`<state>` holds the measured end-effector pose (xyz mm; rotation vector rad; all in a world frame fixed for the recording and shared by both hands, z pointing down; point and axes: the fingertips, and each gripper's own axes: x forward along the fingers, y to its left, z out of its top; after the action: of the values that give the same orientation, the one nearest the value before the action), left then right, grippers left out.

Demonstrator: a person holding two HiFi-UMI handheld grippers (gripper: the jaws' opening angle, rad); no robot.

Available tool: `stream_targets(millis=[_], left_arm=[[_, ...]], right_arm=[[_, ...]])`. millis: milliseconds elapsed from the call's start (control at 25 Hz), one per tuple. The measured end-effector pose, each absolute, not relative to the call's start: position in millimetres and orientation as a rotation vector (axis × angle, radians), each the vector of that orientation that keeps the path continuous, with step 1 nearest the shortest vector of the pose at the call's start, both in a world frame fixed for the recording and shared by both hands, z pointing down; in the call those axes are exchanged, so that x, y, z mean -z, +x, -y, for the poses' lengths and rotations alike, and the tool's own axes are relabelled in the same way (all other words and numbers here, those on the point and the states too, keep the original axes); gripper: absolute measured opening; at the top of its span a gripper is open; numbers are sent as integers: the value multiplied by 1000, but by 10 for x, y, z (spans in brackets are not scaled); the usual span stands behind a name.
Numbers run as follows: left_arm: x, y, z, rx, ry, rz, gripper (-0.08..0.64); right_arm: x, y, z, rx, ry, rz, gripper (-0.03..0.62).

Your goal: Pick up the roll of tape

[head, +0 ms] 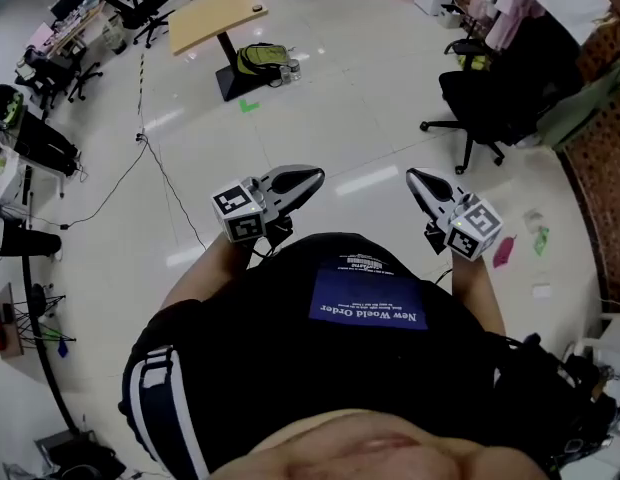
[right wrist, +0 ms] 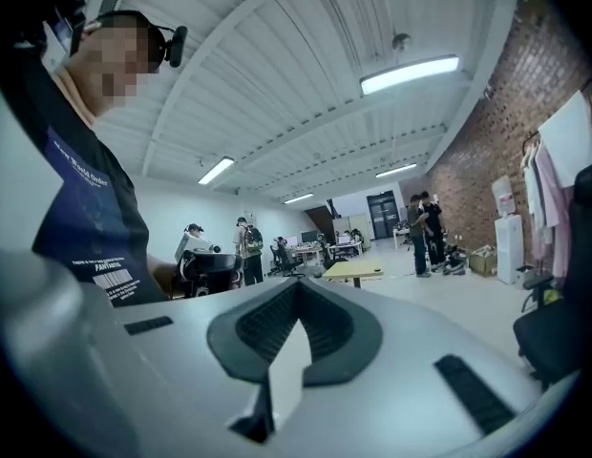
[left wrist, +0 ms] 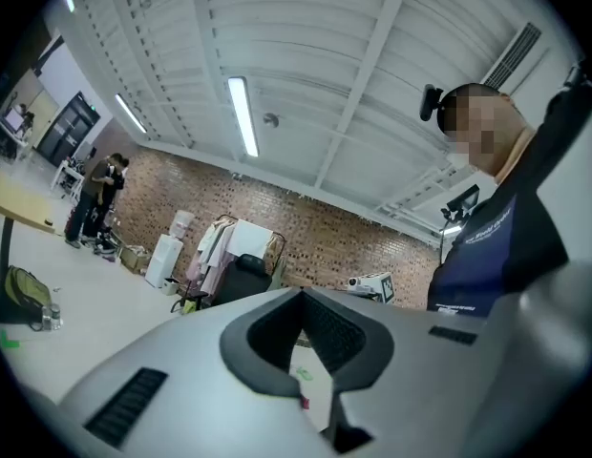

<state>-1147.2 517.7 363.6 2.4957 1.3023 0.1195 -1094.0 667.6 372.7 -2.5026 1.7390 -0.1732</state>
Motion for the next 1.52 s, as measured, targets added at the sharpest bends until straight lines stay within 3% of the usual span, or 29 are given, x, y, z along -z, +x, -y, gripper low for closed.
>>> stream_targets(millis=[360, 920, 1280, 1520], left_arm=[[-3712, -10727, -4806, -122, 2413, -1397, 6], [-3419, -8890, -3045, -110, 2399, -1591, 6], [-3598, -7694, -3134, -132, 2398, -1503, 6], [-3521, -6636, -3624, -104, 2477, -1398, 6]], right_arm=[[-3805, -10316, -6299, 207, -2562, -1652, -15], [-3424, -8656, -4699, 167, -2609, -1402, -15], [-3608, -7436, -4852, 205, -2598, -1405, -15], [-3633, -6251, -5280, 175, -2557, -1546, -15]])
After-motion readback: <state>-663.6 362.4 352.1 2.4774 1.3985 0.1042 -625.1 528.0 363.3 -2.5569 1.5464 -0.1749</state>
